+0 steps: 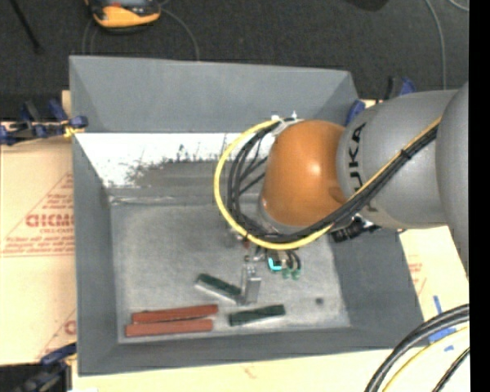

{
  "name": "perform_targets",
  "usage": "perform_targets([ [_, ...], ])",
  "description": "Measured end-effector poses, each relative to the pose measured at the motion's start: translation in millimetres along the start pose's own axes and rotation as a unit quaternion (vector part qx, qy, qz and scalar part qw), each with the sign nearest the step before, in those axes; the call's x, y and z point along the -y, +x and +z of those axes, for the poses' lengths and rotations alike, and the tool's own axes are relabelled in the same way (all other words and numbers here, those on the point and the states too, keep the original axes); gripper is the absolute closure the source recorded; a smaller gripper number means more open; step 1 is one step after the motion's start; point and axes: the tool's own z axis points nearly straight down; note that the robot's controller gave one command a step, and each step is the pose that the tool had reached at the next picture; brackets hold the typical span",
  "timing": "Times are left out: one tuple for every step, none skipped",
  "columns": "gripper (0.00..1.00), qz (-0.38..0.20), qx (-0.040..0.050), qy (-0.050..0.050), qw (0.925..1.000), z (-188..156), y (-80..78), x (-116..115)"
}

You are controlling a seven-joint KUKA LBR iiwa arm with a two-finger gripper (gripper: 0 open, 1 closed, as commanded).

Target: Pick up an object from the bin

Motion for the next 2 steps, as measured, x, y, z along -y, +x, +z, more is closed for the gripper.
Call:
perform_targets([
  [0.00, 0.001, 0.0037, 0.000, 1.0000, -4, -2.0, 0],
  [0.00, 0.050, 0.0054, 0.000, 0.9987, 41, 19.0, -19],
])
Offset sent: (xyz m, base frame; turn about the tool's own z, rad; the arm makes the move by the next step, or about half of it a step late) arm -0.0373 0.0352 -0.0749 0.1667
